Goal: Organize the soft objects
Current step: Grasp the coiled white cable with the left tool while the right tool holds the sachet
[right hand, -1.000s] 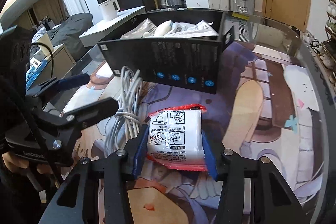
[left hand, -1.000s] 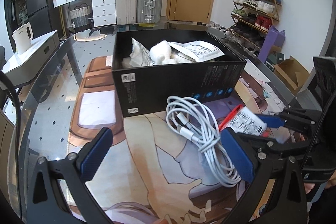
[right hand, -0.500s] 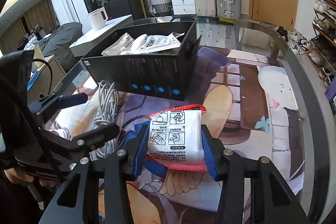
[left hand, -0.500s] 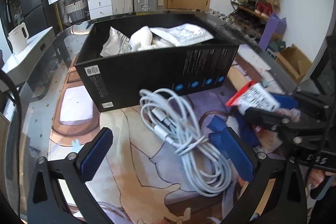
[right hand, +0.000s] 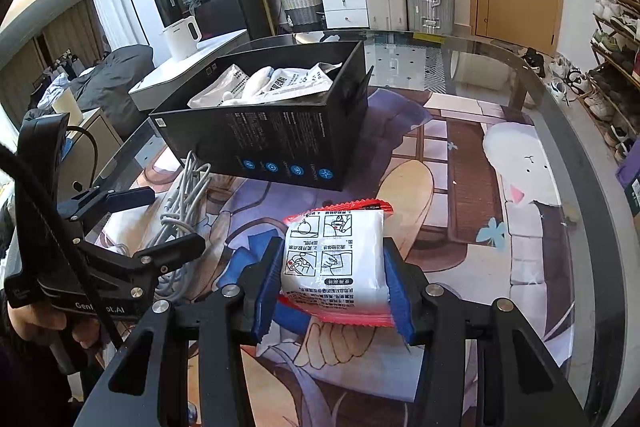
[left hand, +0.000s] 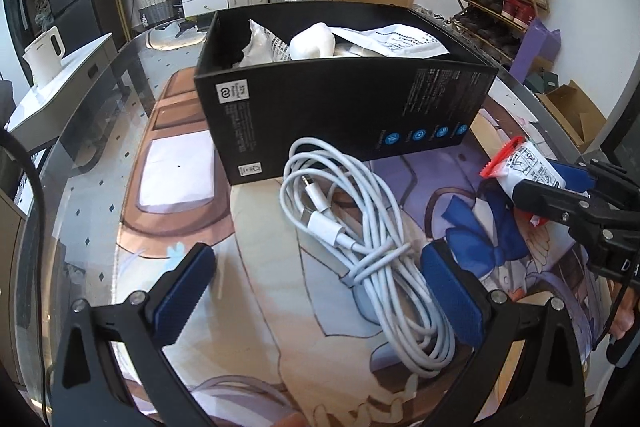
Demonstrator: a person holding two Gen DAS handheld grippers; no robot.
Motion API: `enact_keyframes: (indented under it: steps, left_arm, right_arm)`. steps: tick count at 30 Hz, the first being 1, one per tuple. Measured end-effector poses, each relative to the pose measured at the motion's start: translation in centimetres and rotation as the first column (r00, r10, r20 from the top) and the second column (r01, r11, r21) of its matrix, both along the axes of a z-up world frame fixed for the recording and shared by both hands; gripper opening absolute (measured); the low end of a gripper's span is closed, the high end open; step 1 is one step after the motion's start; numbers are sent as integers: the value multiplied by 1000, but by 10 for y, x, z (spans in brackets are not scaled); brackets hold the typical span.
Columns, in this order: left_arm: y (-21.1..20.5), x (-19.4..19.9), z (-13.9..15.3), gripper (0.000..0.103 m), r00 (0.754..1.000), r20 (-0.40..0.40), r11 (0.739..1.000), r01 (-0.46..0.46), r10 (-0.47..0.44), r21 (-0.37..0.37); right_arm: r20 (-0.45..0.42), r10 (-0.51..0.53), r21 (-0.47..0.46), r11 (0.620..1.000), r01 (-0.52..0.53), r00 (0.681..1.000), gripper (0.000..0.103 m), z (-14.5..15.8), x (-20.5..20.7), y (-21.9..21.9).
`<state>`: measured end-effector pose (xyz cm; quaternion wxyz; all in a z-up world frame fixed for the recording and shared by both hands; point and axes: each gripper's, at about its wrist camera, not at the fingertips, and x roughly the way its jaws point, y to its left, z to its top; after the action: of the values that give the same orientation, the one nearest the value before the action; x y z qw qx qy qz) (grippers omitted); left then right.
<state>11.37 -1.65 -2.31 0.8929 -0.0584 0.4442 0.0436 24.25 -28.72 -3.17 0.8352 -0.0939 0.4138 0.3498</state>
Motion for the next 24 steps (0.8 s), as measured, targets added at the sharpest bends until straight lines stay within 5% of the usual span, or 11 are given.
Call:
enact_keyframes:
  steps: [7,13,15,24]
  left_arm:
    - [6,-8,3,93,999,28,999,36,-36,-27]
    - [1,-20,8,60,992,71,993,105,-101,-54]
    - [0,-23,9,39,989,83,989,129,-123,-73]
    - [3,-33,14,31,984,111,984,147,-136,-99]
  right_arm:
    - [-3,10,-7,1000,-10,1000,48,-3,0,4]
    - [-4,11,-8,1000,-11,1000,48,-4,-1,5]
    - [-3,12,-7,1000,-12,1000,48,-3,-1,5]
    - [8,22,-5,1000,-22,1000,48,-2,-3,8]
